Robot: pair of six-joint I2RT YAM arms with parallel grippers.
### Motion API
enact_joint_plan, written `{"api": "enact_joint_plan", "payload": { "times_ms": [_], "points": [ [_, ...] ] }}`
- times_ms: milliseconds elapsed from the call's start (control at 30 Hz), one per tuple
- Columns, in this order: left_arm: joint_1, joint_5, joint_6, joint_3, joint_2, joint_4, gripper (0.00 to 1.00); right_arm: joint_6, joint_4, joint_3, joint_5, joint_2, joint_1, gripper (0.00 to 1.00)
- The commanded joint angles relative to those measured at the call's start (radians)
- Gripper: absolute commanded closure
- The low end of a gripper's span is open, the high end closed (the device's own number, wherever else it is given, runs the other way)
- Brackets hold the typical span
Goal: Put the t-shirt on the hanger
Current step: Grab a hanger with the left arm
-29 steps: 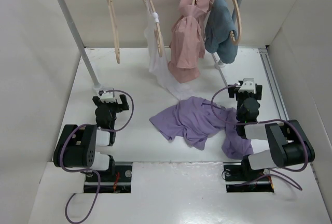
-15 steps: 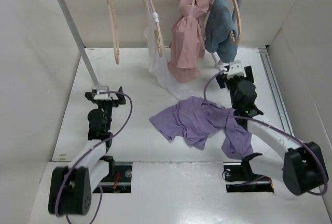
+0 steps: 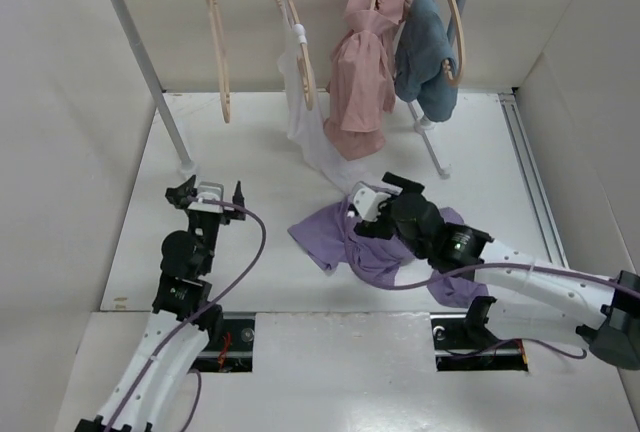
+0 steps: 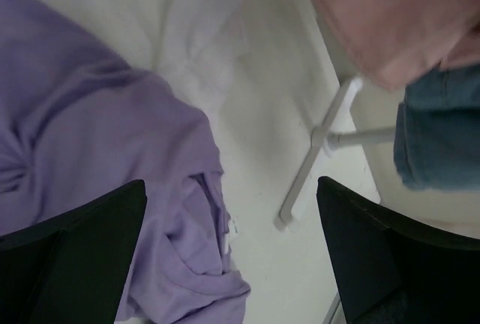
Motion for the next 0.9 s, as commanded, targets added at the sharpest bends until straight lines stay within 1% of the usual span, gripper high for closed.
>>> {"api": "enact_joint_plan", "payload": {
  "times_ms": [0, 33, 67, 133, 167, 233, 267, 300, 367, 400, 467, 567, 600, 667, 767, 800, 833, 867],
  "points": [
    [-0.117, -0.149, 0.056, 0.070, -0.016, -0.177, 0.01, -0.034, -0.146, 0.153, 0.023, -0.045, 0.116, 0.00],
    [-0.158, -0.194, 0.045, 0.090, -0.016, -0.212, 0.01, -0.054, -0.146, 0.181, 0.023, -0.060, 0.154, 0.00],
    [-0.158, -0.185, 0.036, 0.099, -0.016, -0.229, 0.01, -0.068, -0.146, 0.210, 0.037, -0.074, 0.221, 0.00],
    [-0.181, -0.199, 0.036, 0.127, -0.039, -0.256, 0.01, -0.102, -0.137, 0.302, 0.037, -0.096, 0.269, 0.00],
    [-0.210, -0.199, 0.045, 0.138, -0.039, -0.275, 0.01, -0.111, -0.137, 0.366, 0.022, -0.096, 0.285, 0.00],
    [-0.220, -0.145, 0.072, 0.168, -0.039, -0.303, 0.01, -0.111, -0.137, 0.426, 0.000, -0.096, 0.294, 0.00],
    [-0.229, -0.077, 0.083, 0.206, -0.039, -0.334, 0.01, -0.111, -0.116, 0.449, 0.000, -0.086, 0.294, 0.00],
    [-0.229, -0.026, 0.095, 0.233, -0.039, -0.355, 0.03, -0.111, -0.105, 0.483, 0.000, -0.086, 0.294, 0.00],
    [-0.229, 0.080, 0.137, 0.309, -0.029, -0.403, 0.09, -0.111, -0.070, 0.492, -0.010, -0.086, 0.294, 0.00],
    [-0.229, 0.156, 0.137, 0.332, -0.016, -0.447, 0.12, -0.111, -0.033, 0.504, -0.030, -0.086, 0.294, 0.00],
    [-0.229, 0.200, 0.114, 0.369, -0.003, -0.487, 0.16, -0.111, 0.001, 0.505, -0.049, -0.099, 0.294, 0.00],
    [-0.238, 0.246, 0.103, 0.382, 0.007, -0.541, 0.16, -0.069, 0.010, 0.514, -0.070, -0.120, 0.294, 0.00],
    [-0.238, 0.255, 0.103, 0.372, 0.007, -0.541, 0.16, -0.026, -0.005, 0.514, -0.061, -0.132, 0.294, 0.00],
    [-0.238, 0.266, 0.115, 0.339, -0.002, -0.555, 0.16, 0.007, -0.077, 0.502, -0.061, -0.132, 0.294, 0.00],
    [-0.247, 0.255, 0.115, 0.316, -0.021, -0.553, 0.16, 0.183, -0.209, 0.476, 0.037, -0.142, 0.294, 0.07],
    [-0.247, 0.255, 0.115, 0.316, -0.021, -0.553, 0.16, 0.306, -0.235, 0.437, 0.069, -0.169, 0.294, 0.12],
    [-0.247, 0.243, 0.115, 0.316, -0.021, -0.544, 0.16, 0.362, -0.250, 0.411, 0.093, -0.186, 0.294, 0.24],
    [-0.247, 0.231, 0.115, 0.316, -0.012, -0.544, 0.16, 0.413, -0.260, 0.382, 0.094, -0.206, 0.270, 0.30]
  ]
}}
